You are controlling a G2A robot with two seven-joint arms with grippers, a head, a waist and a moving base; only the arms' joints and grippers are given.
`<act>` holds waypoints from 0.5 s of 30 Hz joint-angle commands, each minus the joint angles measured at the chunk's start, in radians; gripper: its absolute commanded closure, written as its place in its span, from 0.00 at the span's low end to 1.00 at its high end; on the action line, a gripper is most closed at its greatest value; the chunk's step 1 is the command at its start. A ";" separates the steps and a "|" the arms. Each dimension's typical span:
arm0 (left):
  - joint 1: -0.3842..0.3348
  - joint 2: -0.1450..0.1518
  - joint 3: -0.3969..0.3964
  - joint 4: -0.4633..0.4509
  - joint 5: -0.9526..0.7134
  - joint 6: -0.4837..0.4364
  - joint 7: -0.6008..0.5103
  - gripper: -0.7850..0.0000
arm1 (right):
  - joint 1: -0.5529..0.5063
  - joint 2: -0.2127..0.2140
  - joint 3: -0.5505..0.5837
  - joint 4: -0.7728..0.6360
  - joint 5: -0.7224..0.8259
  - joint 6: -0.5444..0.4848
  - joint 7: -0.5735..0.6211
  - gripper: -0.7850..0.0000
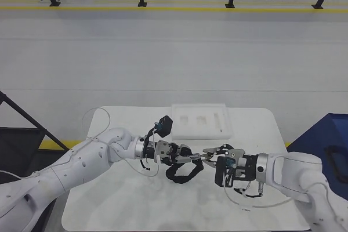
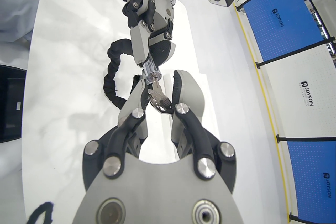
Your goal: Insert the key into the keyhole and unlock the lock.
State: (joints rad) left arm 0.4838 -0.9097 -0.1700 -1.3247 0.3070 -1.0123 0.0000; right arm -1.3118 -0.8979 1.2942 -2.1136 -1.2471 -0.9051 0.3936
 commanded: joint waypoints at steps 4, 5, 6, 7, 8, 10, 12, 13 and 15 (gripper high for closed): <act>-0.002 -0.002 0.000 0.000 0.017 0.000 0.010 1.00 | 0.000 -0.001 0.001 0.003 0.117 0.061 0.079 1.00; -0.002 -0.002 0.000 0.001 0.021 0.000 0.013 1.00 | 0.001 -0.001 0.000 0.002 0.139 0.073 0.098 1.00; -0.002 -0.003 0.000 0.001 0.025 0.000 0.016 1.00 | 0.001 -0.001 -0.001 0.001 0.164 0.088 0.119 1.00; -0.001 -0.004 0.000 0.001 0.029 0.000 0.018 1.00 | 0.004 -0.001 -0.002 -0.002 0.185 0.100 0.139 1.00; -0.001 -0.005 0.000 0.001 0.033 0.000 0.019 1.00 | 0.006 -0.001 -0.003 -0.004 0.205 0.114 0.160 1.00; 0.001 -0.006 0.000 0.002 0.039 0.000 0.023 1.00 | 0.011 -0.001 -0.006 -0.007 0.243 0.138 0.200 1.00; 0.001 -0.008 0.000 0.007 0.045 0.000 0.025 1.00 | 0.015 -0.001 -0.011 -0.007 0.279 0.161 0.238 1.00; 0.001 -0.010 0.000 0.008 0.048 0.000 0.028 1.00 | 0.018 -0.001 -0.013 -0.008 0.298 0.172 0.259 1.00; 0.000 -0.011 0.000 0.013 0.056 0.000 0.031 1.00 | 0.020 -0.001 -0.019 -0.004 0.344 0.200 0.304 1.00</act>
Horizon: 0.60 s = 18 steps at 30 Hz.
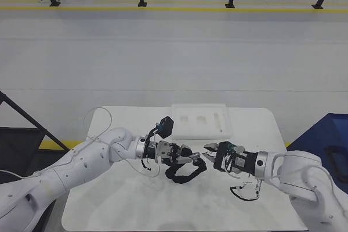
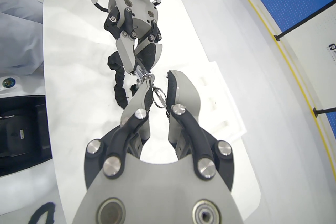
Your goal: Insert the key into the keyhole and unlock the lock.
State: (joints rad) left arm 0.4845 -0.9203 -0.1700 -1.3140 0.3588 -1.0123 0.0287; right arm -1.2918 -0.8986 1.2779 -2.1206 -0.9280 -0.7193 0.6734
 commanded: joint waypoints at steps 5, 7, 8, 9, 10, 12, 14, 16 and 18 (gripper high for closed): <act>-0.004 -0.006 0.000 0.014 0.035 0.000 0.021 1.00 | 0.019 0.000 -0.013 -0.007 0.130 0.093 0.129 1.00; -0.005 -0.008 0.000 0.019 0.049 0.000 0.023 1.00 | 0.026 0.000 -0.018 -0.008 0.153 0.119 0.148 1.00; -0.004 -0.009 0.000 0.022 0.054 0.000 0.025 1.00 | 0.030 0.000 -0.020 -0.010 0.157 0.126 0.155 0.60; -0.004 -0.010 0.000 0.026 0.059 0.000 0.026 1.00 | 0.033 -0.001 -0.022 -0.010 0.160 0.131 0.158 0.15; -0.004 -0.011 0.000 0.032 0.065 0.000 0.025 1.00 | 0.036 -0.001 -0.024 -0.010 0.164 0.135 0.160 0.00; -0.006 -0.013 0.000 0.047 0.079 0.000 0.023 1.00 | 0.037 -0.001 -0.027 -0.007 0.171 0.146 0.161 0.00; -0.007 -0.015 0.000 0.074 0.098 0.000 0.011 1.00 | 0.040 -0.001 -0.030 -0.004 0.176 0.150 0.163 0.00; -0.005 -0.019 0.000 0.099 0.112 0.000 -0.003 1.00 | 0.040 -0.001 -0.031 0.001 0.186 0.154 0.161 0.00; 0.000 -0.025 0.000 0.125 0.122 0.000 -0.023 1.00 | 0.041 -0.001 -0.029 0.005 0.193 0.158 0.157 0.00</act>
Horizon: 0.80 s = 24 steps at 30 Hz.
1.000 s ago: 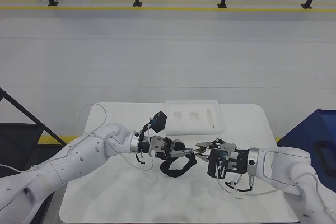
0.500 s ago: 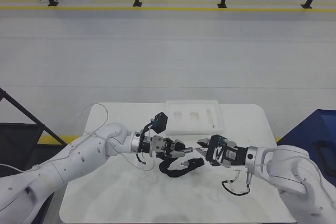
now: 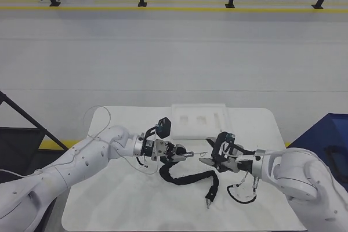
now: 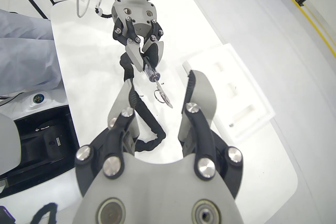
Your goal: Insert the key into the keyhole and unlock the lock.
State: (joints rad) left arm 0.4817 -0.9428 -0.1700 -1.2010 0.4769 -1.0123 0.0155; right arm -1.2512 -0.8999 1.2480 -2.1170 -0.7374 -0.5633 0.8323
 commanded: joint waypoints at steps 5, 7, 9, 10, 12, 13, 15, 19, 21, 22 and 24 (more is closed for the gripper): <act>0.022 -0.025 0.000 0.076 0.011 0.000 -0.083 1.00 | -0.007 0.001 0.010 0.005 0.025 0.019 -0.011 0.00; 0.028 -0.037 0.000 0.105 0.014 0.000 -0.117 1.00 | -0.010 0.002 0.013 0.004 0.032 0.025 -0.011 0.00; 0.032 -0.051 0.000 0.139 0.020 0.000 -0.144 1.00 | -0.013 0.002 0.015 0.005 0.038 0.029 -0.011 0.00; 0.033 -0.059 0.000 0.158 0.023 0.000 -0.152 1.00 | -0.014 0.002 0.016 0.005 0.041 0.031 -0.010 0.00; 0.037 -0.077 0.000 0.192 0.030 0.000 -0.152 1.00 | -0.018 0.003 0.016 0.006 0.046 0.031 -0.010 0.00; 0.039 -0.086 0.000 0.206 0.040 0.000 -0.151 1.00 | -0.020 0.003 0.015 0.008 0.049 0.033 -0.012 0.00; 0.045 -0.105 0.000 0.235 0.063 0.000 -0.143 1.00 | -0.024 0.003 0.013 0.010 0.053 0.034 -0.012 0.00; 0.052 -0.143 0.000 0.298 0.111 0.000 -0.130 0.50 | -0.030 0.003 0.004 0.021 0.067 0.041 -0.014 0.00; 0.049 -0.161 -0.002 0.319 0.129 0.000 -0.109 0.00 | -0.031 0.002 0.000 0.032 0.075 0.049 -0.017 0.00; 0.047 -0.168 -0.003 0.331 0.145 0.000 -0.092 0.00 | -0.031 0.001 -0.003 0.039 0.081 0.054 -0.018 0.00; 0.041 -0.182 -0.005 0.348 0.166 0.000 -0.063 0.00 | -0.027 0.000 -0.009 0.055 0.091 0.065 -0.020 0.00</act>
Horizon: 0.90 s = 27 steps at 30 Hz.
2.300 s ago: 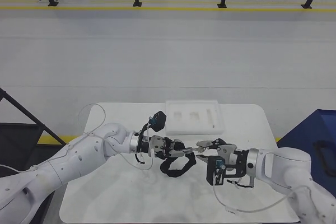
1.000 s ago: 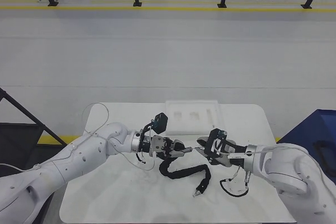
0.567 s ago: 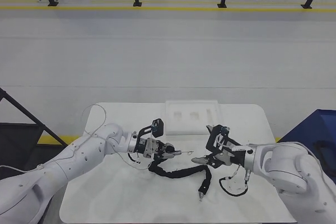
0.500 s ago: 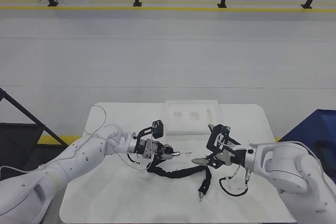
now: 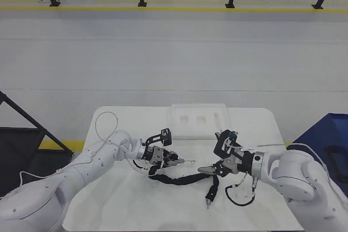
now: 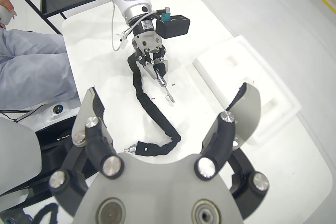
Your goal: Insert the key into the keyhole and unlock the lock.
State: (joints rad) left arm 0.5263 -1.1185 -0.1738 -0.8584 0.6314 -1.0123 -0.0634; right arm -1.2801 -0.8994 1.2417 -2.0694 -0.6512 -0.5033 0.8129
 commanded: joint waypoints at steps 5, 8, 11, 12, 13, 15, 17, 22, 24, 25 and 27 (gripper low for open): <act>-0.039 -0.017 -0.019 0.009 0.069 0.000 0.130 0.00 | 0.032 -0.005 -0.017 0.055 0.035 0.018 -0.002 0.00; -0.069 -0.007 -0.027 -0.014 0.100 0.000 0.197 0.00 | 0.062 -0.009 -0.027 0.094 0.061 0.013 -0.006 0.00; -0.108 0.016 -0.031 -0.045 0.119 0.000 0.252 0.00 | 0.107 -0.013 -0.042 0.144 0.096 -0.005 -0.004 0.00; -0.124 0.025 -0.031 -0.056 0.120 0.000 0.267 0.00 | 0.126 -0.015 -0.047 0.163 0.103 -0.017 -0.001 0.00; -0.137 0.035 -0.029 -0.065 0.120 0.000 0.278 0.00 | 0.146 -0.017 -0.053 0.181 0.118 -0.031 -0.001 0.00; -0.167 0.055 -0.028 -0.085 0.121 0.000 0.301 0.00 | 0.192 -0.020 -0.062 0.221 0.137 -0.056 0.005 0.00; -0.196 0.075 -0.024 -0.101 0.120 0.000 0.321 0.00 | 0.241 -0.024 -0.070 0.257 0.166 -0.089 0.005 0.00; -0.263 0.119 -0.013 -0.127 0.106 0.000 0.361 0.00 | 0.368 -0.030 -0.078 0.358 0.201 -0.161 0.037 0.00; -0.288 0.133 -0.006 -0.134 0.099 0.000 0.365 0.00 | 0.414 -0.033 -0.079 0.397 0.230 -0.183 0.033 0.00; -0.302 0.139 -0.002 -0.136 0.093 0.000 0.365 0.00 | 0.438 -0.034 -0.080 0.414 0.235 -0.195 0.040 0.00; -0.327 0.148 0.004 -0.143 0.080 0.000 0.356 0.00 | 0.484 -0.035 -0.080 0.447 0.256 -0.219 0.045 0.00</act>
State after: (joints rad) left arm 0.2115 -0.9743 -0.1715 -0.9980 0.7179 -1.0123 0.2974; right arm -0.8202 -0.9342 1.1611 -1.6378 -0.4036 -0.7123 0.8557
